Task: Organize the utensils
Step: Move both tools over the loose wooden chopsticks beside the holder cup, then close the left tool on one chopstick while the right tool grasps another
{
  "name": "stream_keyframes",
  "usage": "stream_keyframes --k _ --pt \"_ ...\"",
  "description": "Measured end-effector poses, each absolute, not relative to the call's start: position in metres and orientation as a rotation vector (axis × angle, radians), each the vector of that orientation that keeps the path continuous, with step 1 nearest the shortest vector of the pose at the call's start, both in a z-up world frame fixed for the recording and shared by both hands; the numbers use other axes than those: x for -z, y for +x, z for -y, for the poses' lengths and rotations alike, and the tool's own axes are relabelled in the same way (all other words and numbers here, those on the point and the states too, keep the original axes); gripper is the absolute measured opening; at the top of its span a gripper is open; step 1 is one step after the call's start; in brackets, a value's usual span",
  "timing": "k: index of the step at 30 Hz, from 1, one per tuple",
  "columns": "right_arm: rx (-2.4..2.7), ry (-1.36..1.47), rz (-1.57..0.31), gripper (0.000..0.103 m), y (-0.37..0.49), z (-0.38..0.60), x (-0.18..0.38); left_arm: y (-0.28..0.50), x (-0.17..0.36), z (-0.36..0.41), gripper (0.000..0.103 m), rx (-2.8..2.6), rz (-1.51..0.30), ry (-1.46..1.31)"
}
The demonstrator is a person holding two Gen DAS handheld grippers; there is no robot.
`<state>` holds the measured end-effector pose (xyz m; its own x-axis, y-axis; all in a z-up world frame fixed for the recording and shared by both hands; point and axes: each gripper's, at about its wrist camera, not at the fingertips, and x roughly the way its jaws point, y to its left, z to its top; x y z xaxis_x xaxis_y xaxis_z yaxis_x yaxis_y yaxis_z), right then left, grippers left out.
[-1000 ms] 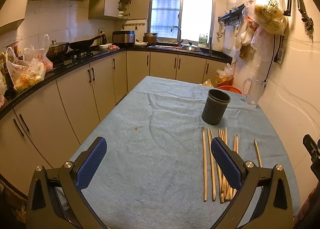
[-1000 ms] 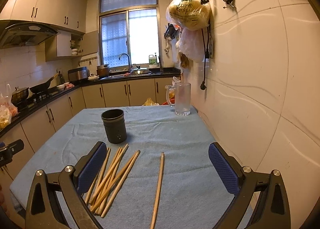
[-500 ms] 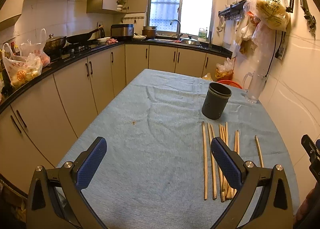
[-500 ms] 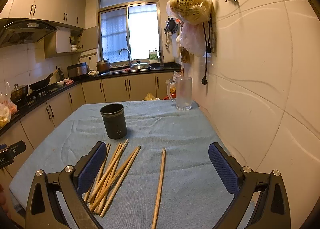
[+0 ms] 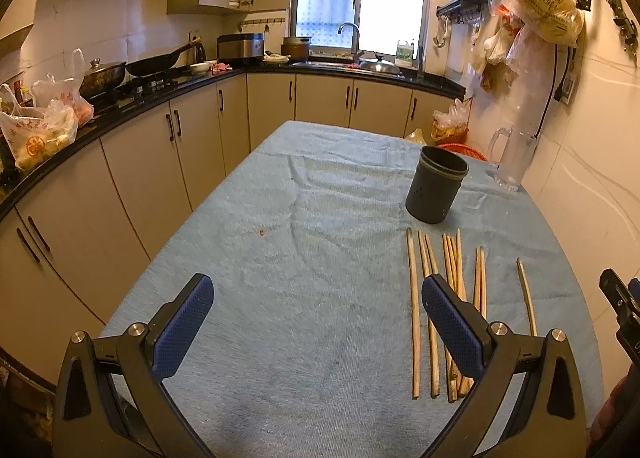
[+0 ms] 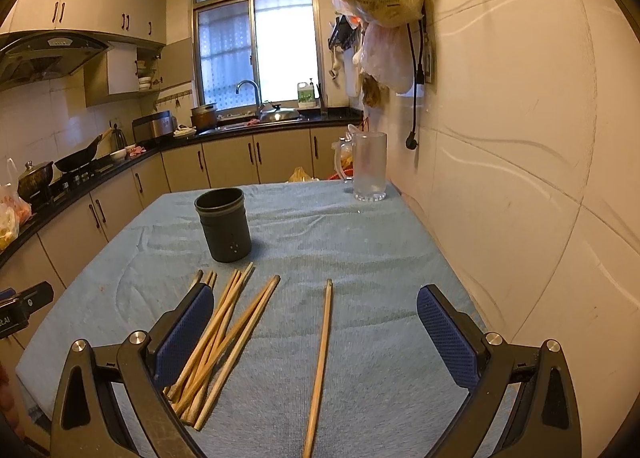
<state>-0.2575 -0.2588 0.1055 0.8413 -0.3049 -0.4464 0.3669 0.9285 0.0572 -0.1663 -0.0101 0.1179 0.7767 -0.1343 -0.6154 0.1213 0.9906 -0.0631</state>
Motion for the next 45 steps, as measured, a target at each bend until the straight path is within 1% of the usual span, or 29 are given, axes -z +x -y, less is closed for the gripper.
stream_keyframes --k 17,25,31,34,36,40,42,43,45 --pt "0.365 0.190 -0.545 0.103 -0.227 0.282 -0.072 -0.129 -0.084 0.029 0.103 0.151 -0.788 0.023" --pt "0.366 0.170 -0.637 0.103 -0.212 0.307 -0.057 -0.086 -0.075 0.045 0.103 0.204 -0.846 0.112" --pt "0.345 0.276 -0.706 0.103 -0.206 0.331 -0.038 -0.047 -0.055 0.084 0.101 0.309 -0.948 0.146" --pt "0.323 0.326 -0.731 0.103 -0.202 0.338 -0.032 -0.031 -0.044 0.108 0.088 0.361 -0.970 0.192" --pt "0.316 0.338 -0.739 0.102 -0.200 0.341 -0.029 -0.022 -0.036 0.120 0.077 0.394 -0.999 0.196" --pt "0.306 0.354 -0.746 0.102 -0.196 0.343 -0.027 -0.009 -0.018 0.139 0.063 0.432 -1.046 0.214" --pt "0.300 0.358 -0.749 0.102 -0.193 0.343 -0.026 -0.007 -0.012 0.145 0.048 0.443 -1.062 0.233" --pt "0.295 0.358 -0.751 0.102 -0.191 0.343 -0.026 -0.006 -0.010 0.147 0.047 0.441 -1.061 0.244" --pt "0.286 0.351 -0.755 0.102 -0.188 0.341 -0.026 -0.007 -0.009 0.150 0.032 0.437 -1.037 0.272"
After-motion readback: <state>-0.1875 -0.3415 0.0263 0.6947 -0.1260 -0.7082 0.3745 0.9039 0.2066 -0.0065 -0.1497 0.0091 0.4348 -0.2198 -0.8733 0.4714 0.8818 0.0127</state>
